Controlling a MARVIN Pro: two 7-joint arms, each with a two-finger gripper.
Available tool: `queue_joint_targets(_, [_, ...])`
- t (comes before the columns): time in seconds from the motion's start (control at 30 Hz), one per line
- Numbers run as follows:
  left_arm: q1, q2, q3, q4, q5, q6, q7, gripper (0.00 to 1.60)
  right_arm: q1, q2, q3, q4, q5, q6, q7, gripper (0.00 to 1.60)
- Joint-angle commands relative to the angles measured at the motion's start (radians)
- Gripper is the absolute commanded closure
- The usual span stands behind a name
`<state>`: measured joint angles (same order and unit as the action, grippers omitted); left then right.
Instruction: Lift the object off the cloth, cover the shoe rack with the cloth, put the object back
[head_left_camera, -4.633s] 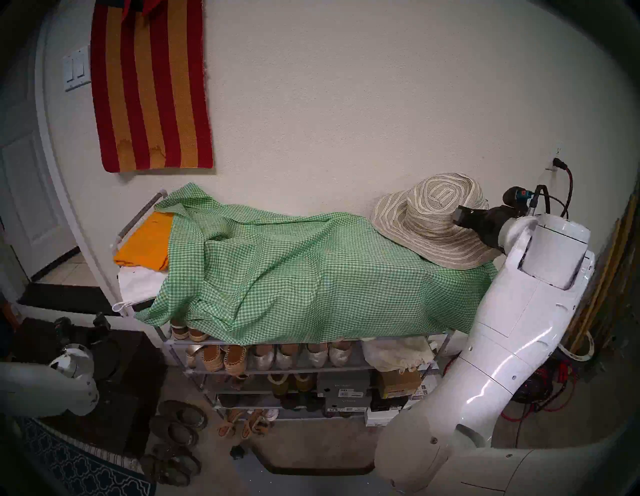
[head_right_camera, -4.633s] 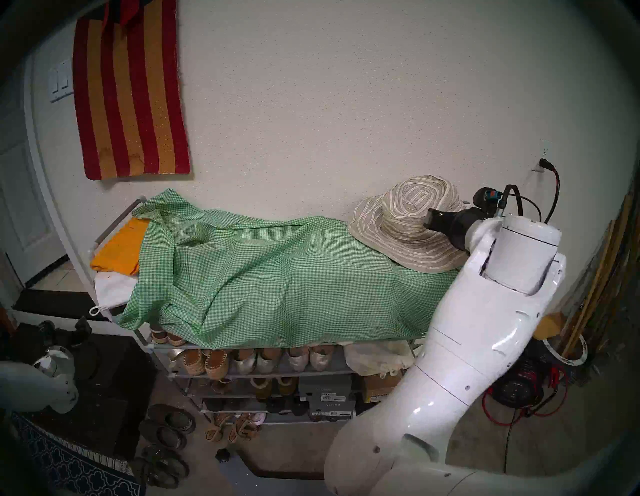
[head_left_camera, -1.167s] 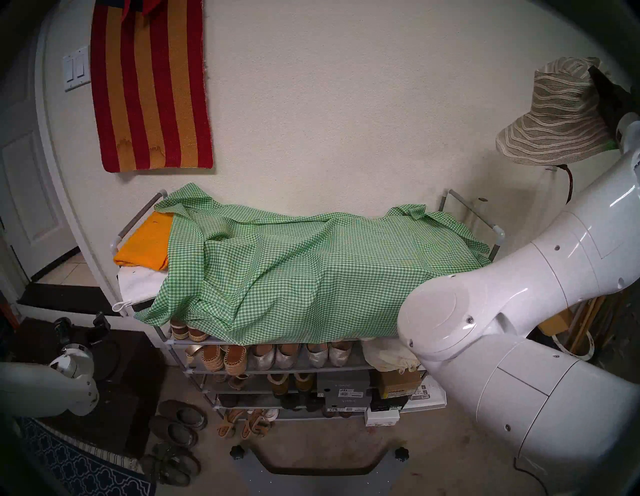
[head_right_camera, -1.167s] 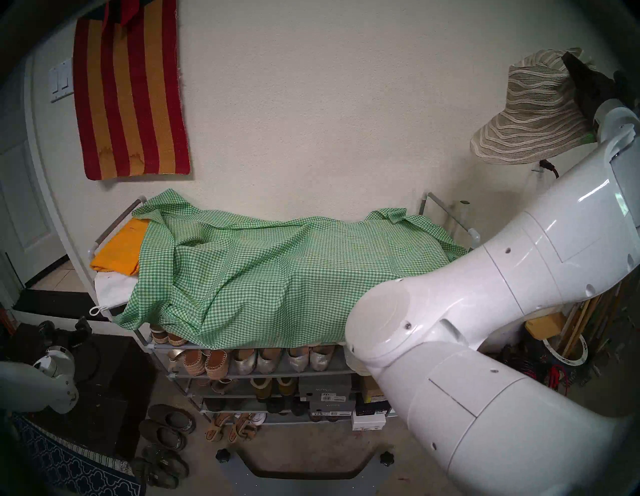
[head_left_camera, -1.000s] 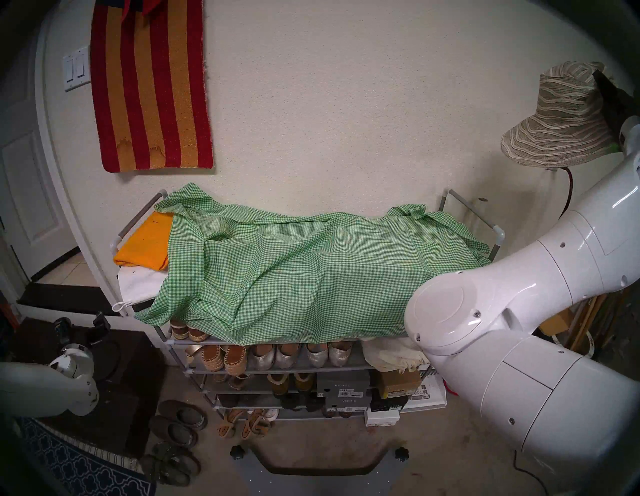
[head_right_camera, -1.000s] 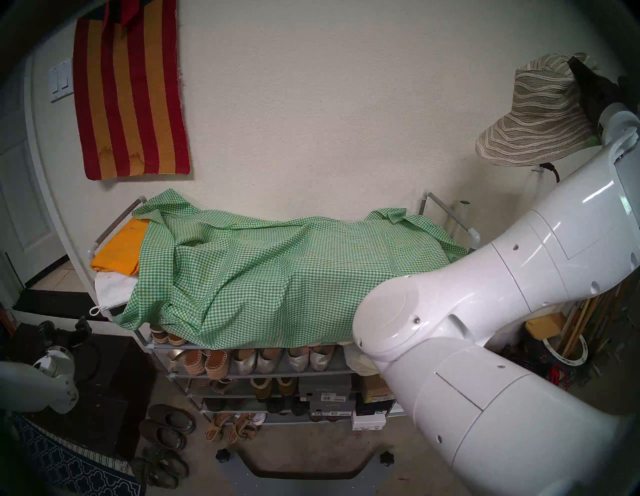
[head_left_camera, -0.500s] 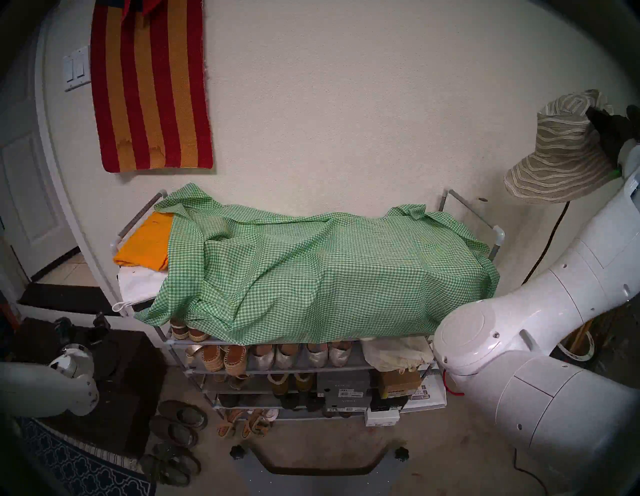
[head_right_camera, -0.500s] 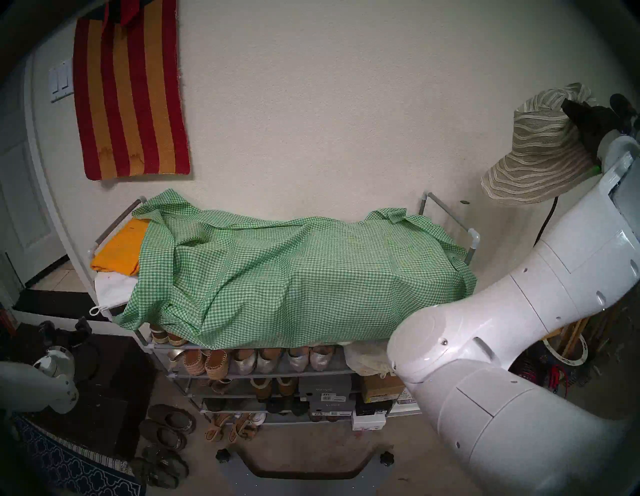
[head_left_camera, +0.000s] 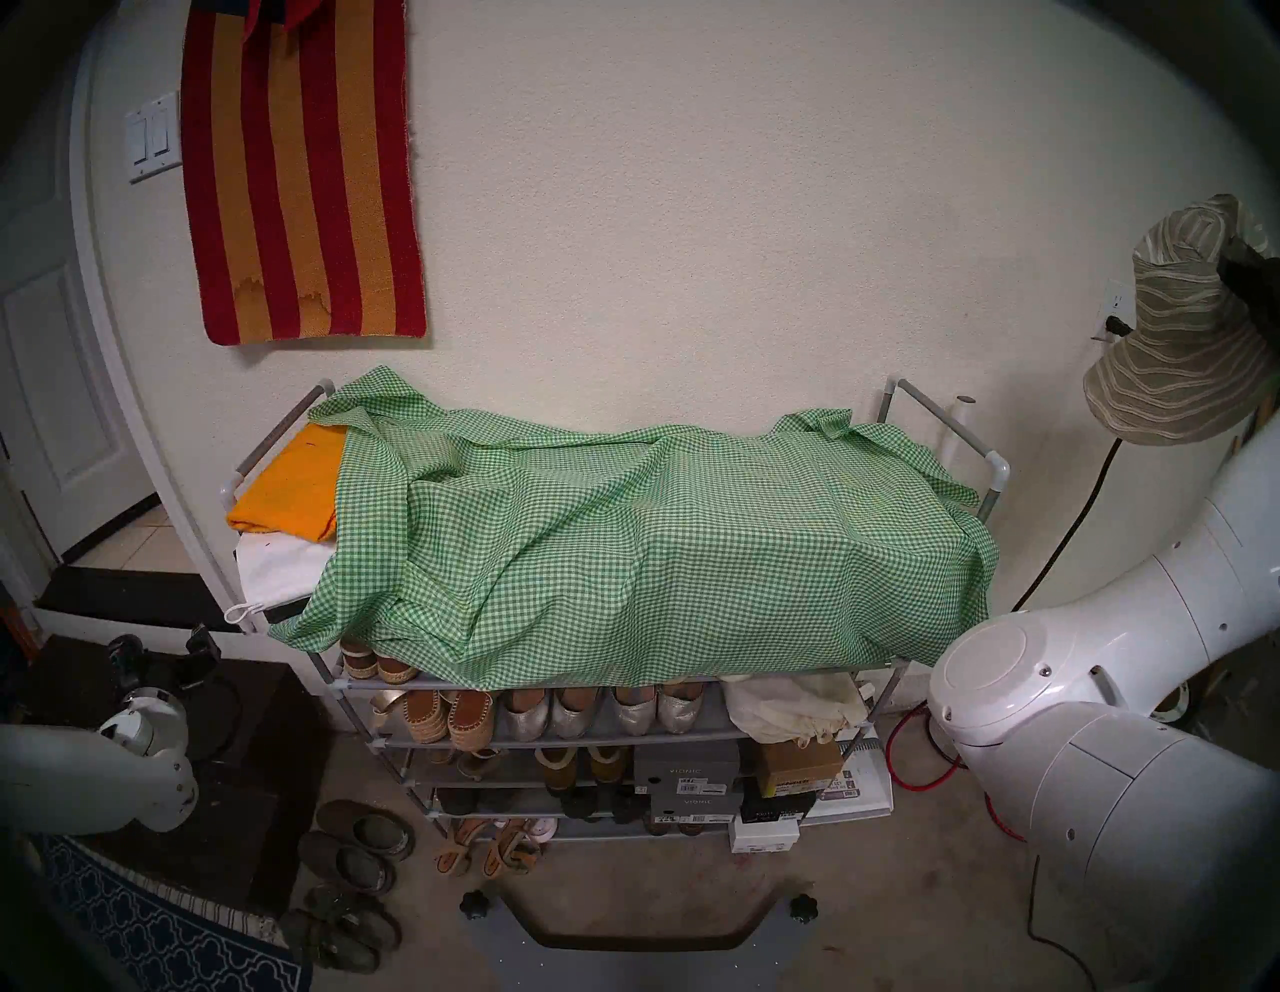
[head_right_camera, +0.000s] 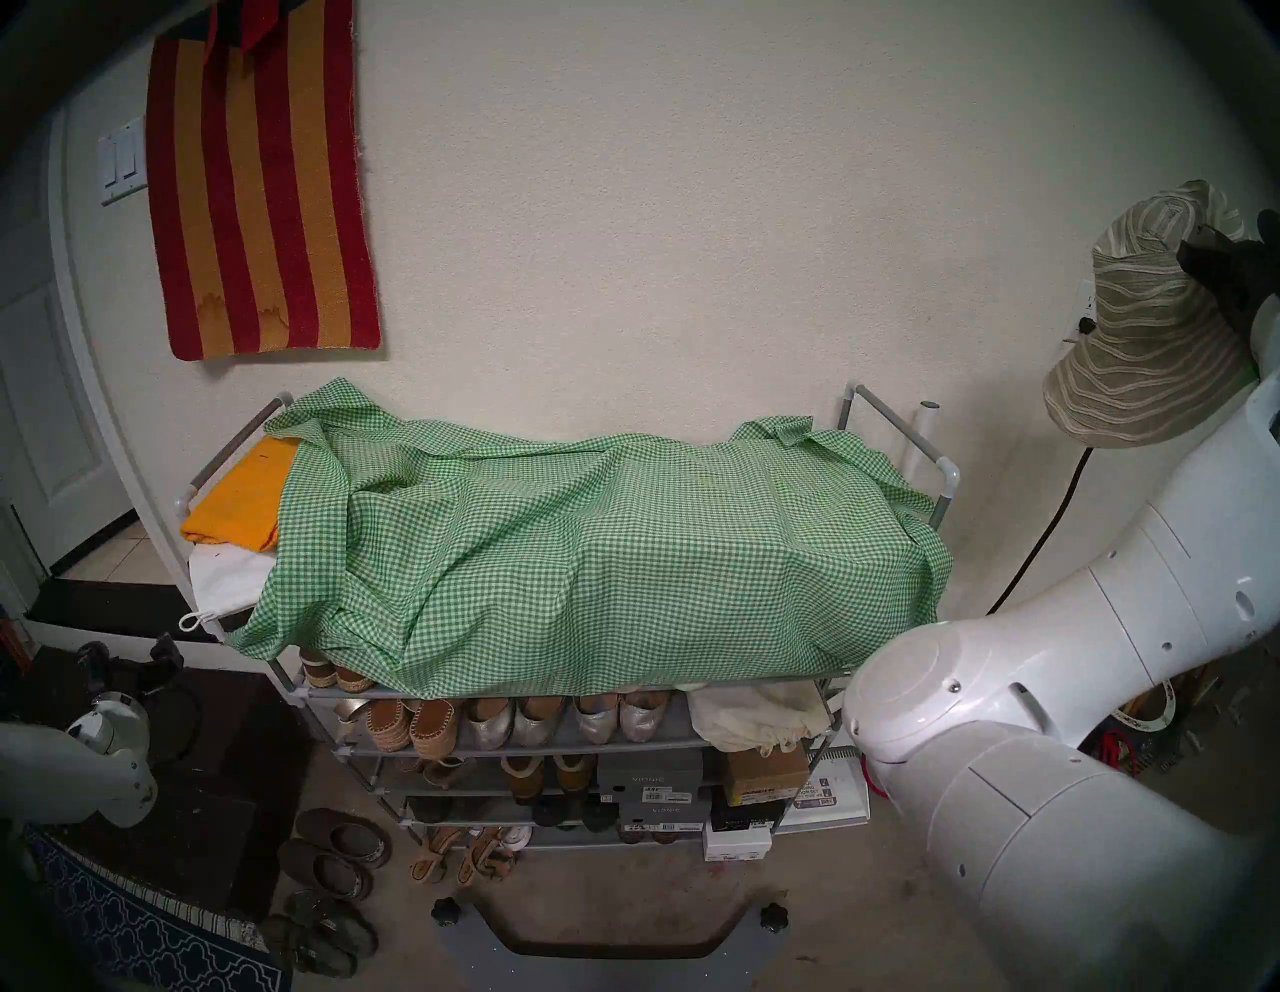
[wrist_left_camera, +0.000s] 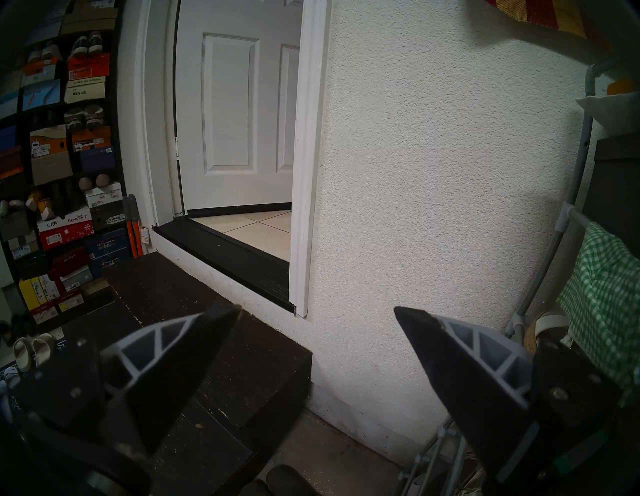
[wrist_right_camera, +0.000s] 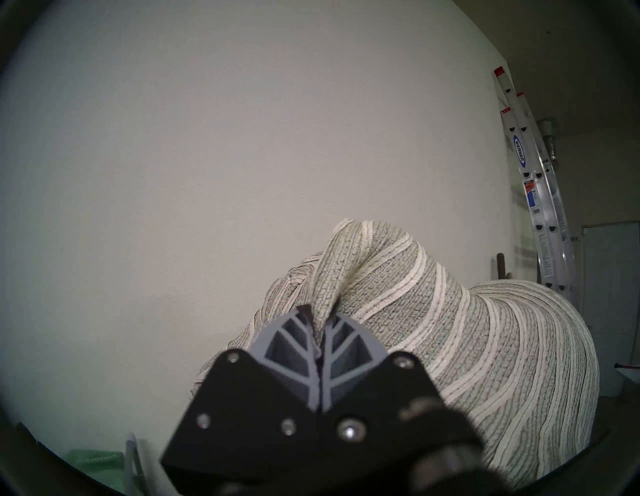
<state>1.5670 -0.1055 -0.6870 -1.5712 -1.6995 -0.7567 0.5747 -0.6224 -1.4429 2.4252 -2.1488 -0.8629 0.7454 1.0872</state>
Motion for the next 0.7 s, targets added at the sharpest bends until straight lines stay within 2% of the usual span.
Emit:
queue_joint_targets(0.0, [-0.002, 0.000, -0.002, 0.001, 0.000, 0.002, 0.002, 0.00, -0.008, 0.119, 0.001, 0.014, 0.048, 0.076, 0.103, 1.60])
queue_joint_targets(0.27, [-0.002, 0.000, -0.002, 0.001, 0.000, 0.002, 0.002, 0.00, -0.055, 0.182, -0.019, 0.025, 0.122, 0.144, 0.066, 1.60])
queue_joint_targets(0.3, [-0.002, 0.000, -0.002, 0.001, 0.000, 0.002, 0.002, 0.00, -0.069, 0.186, -0.030, 0.026, 0.155, 0.152, 0.008, 1.60])
queue_joint_targets(0.33, [-0.002, 0.000, -0.002, 0.001, 0.000, 0.002, 0.002, 0.00, -0.075, 0.192, -0.033, 0.027, 0.167, 0.159, -0.004, 1.60])
queue_joint_targets(0.4, [-0.009, 0.003, -0.025, 0.019, -0.003, -0.015, -0.017, 0.00, -0.083, 0.202, -0.036, 0.027, 0.186, 0.170, -0.018, 1.60])
queue_joint_targets(0.67, [-0.088, 0.002, -0.136, 0.116, 0.095, -0.129, 0.049, 0.00, -0.086, 0.192, -0.045, 0.026, 0.212, 0.179, -0.099, 1.60])
